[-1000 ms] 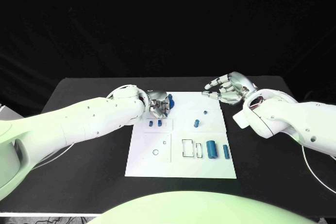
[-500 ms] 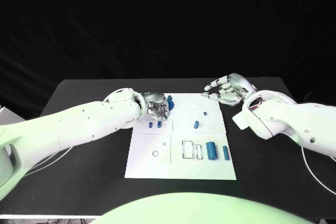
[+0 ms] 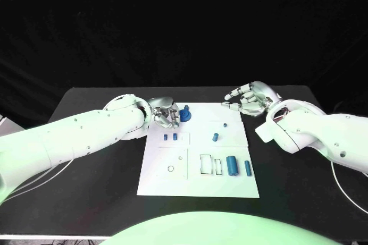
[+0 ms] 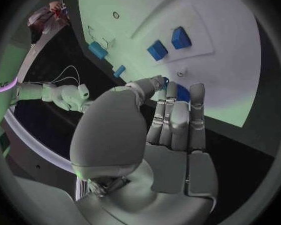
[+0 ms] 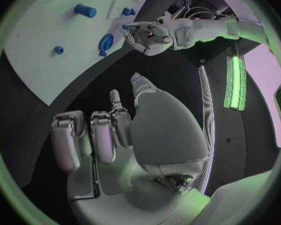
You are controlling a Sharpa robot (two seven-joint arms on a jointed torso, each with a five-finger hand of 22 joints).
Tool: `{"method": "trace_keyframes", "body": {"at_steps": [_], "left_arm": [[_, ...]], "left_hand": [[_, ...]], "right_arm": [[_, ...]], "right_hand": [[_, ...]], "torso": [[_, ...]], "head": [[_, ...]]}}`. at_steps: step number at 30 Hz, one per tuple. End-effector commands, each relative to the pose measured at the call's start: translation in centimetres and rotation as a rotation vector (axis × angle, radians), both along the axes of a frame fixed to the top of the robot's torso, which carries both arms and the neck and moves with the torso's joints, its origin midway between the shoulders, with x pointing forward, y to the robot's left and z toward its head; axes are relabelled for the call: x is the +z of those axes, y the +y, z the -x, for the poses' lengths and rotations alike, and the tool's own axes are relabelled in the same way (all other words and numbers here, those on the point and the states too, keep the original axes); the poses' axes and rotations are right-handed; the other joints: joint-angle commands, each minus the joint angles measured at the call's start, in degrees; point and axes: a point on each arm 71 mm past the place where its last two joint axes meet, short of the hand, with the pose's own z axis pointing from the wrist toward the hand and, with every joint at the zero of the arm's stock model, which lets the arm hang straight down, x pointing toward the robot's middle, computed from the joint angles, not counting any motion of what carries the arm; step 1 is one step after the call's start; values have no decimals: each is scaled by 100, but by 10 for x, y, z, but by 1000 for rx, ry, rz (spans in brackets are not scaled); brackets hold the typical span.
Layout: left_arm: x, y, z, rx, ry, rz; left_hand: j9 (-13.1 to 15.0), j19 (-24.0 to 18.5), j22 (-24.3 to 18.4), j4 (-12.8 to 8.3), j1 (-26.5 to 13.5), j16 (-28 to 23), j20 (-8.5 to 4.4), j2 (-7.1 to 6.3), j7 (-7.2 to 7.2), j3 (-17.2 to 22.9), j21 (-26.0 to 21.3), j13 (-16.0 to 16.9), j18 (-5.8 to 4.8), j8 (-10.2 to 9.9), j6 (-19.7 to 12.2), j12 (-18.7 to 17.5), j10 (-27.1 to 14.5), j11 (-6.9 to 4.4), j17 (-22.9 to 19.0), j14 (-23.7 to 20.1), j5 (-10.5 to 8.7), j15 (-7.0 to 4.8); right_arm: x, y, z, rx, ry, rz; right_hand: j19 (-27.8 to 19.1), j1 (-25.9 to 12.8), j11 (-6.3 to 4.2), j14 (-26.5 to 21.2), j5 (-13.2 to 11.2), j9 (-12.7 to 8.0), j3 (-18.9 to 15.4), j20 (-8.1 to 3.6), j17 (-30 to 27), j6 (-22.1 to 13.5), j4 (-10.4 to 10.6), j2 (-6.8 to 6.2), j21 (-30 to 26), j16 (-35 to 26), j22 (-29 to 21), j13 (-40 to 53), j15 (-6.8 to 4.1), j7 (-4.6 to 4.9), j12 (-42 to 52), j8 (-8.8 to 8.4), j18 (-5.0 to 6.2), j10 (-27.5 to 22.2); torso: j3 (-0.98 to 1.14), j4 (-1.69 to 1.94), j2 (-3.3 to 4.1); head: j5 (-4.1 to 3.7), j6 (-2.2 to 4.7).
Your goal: Assemble the parts on the task board
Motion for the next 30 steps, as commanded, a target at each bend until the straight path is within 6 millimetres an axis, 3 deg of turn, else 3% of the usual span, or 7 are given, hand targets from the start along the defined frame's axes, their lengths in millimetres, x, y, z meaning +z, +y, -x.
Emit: {"method": "trace_keyframes", "body": {"at_steps": [1,14,30], "left_arm": [[1,3,-1,13,7,10],[-2,13,-5,30,0,-35],[-6,12,-6,24,23,-66]], "left_hand": [[52,42,7,-33,-53,19,-1,-2,-8,11,40,-7,50,-19,38,-27,49,7,-8,31,24,10],[53,42,10,-54,-51,14,-3,-6,-7,15,42,-10,51,-32,45,-48,66,8,-34,22,26,9],[55,30,-1,-92,-42,7,-7,-8,-5,26,41,-14,54,-59,53,-84,90,8,-62,11,26,8]], "right_arm": [[0,1,1,12,-4,1],[0,0,1,11,-4,1],[0,0,1,11,-3,2]], "right_hand": [[558,16,-9,525,36,-6,7,-34,1108,-40,-23,46,4,-17,1468,761,-37,4,5,5,-16,-24],[560,17,-10,525,34,-7,10,-35,1107,-40,-22,47,8,-18,1469,757,-39,3,0,11,-17,-27],[560,17,-10,525,34,-7,10,-35,1107,-40,-22,47,8,-18,1469,757,-39,3,0,11,-17,-27]], "torso": [[0,7,2],[-4,-14,20],[-3,-12,14]], "head": [[4,-2],[29,5],[26,-22]]}}
